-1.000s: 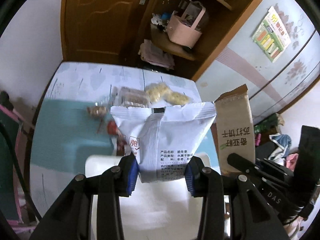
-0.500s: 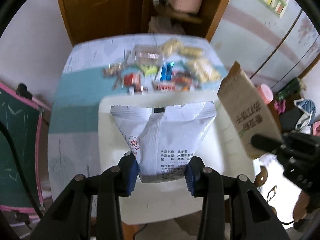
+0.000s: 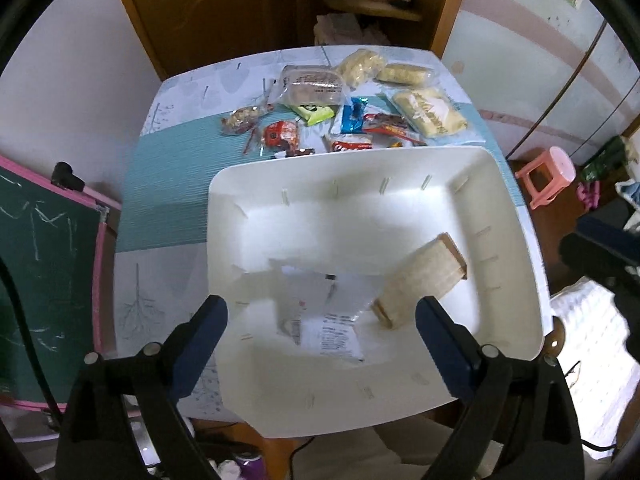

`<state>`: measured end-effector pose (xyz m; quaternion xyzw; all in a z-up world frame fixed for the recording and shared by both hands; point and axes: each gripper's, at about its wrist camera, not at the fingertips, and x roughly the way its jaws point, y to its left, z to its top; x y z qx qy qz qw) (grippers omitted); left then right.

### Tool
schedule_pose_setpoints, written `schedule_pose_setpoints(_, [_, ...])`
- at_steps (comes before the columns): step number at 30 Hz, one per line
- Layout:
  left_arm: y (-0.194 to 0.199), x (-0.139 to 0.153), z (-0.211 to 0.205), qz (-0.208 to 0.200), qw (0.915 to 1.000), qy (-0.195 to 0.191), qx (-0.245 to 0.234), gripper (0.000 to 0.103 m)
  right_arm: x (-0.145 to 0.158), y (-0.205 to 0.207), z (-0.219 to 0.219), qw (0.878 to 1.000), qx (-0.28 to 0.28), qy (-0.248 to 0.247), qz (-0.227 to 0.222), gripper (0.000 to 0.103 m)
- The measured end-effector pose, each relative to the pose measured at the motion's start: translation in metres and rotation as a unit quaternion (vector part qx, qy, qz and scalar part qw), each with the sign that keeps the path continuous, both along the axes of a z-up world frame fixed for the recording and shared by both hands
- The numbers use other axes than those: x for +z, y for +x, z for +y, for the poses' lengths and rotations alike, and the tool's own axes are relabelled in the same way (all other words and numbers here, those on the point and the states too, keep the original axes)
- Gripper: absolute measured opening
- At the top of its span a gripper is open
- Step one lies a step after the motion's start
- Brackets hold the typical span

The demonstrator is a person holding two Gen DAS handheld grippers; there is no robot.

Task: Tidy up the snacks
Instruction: 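Carry both packs over the white tray and release them inside, then move both grippers back toward the bagged bread loaves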

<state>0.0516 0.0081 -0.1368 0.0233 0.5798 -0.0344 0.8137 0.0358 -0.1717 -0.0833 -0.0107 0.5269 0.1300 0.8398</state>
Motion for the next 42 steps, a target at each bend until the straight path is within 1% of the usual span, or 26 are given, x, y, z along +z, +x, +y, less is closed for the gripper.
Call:
schedule_pose_setpoints(8, [0.001, 0.011, 0.005, -0.008, 0.9997, -0.011, 0.018, 0.095, 0.014, -0.005, -0.002, 1.000, -0.007, -0.004, -0.022, 0.040])
schedule_pose_setpoints(13, [-0.002, 0.018, 0.004, -0.017, 0.9996, -0.016, 0.015, 0.095, 0.020, -0.009, -0.003, 1.000, -0.010, -0.008, -0.028, 0.040])
schedule_pose_setpoints(23, [-0.005, 0.028, -0.002, -0.029, 0.9994, -0.020, 0.004, 0.095, 0.024, -0.014, -0.005, 0.999, -0.013, -0.008, -0.030, 0.040])
schedule_pose_setpoints(30, [-0.002, 0.034, -0.003, -0.042, 0.9990, -0.015, -0.001, 0.095, 0.023, -0.015, -0.009, 1.000, -0.022, -0.001, -0.021, 0.040])
schedule_pose_setpoints(35, [0.005, 0.040, -0.003, -0.055, 0.9984, -0.011, -0.010, 0.095, 0.022, -0.011, -0.013, 0.999, -0.036, 0.011, -0.015, 0.040])
schedule_pose_setpoints(40, [0.019, 0.049, -0.008, -0.069, 0.9969, 0.001, -0.037, 0.095, 0.016, -0.001, -0.017, 0.998, -0.053, 0.023, -0.002, 0.040])
schedule_pose_setpoints(42, [0.029, 0.055, -0.010, -0.069, 0.9964, -0.004, -0.049, 0.095, 0.015, 0.005, -0.020, 0.998, -0.063, 0.024, 0.002, 0.042])
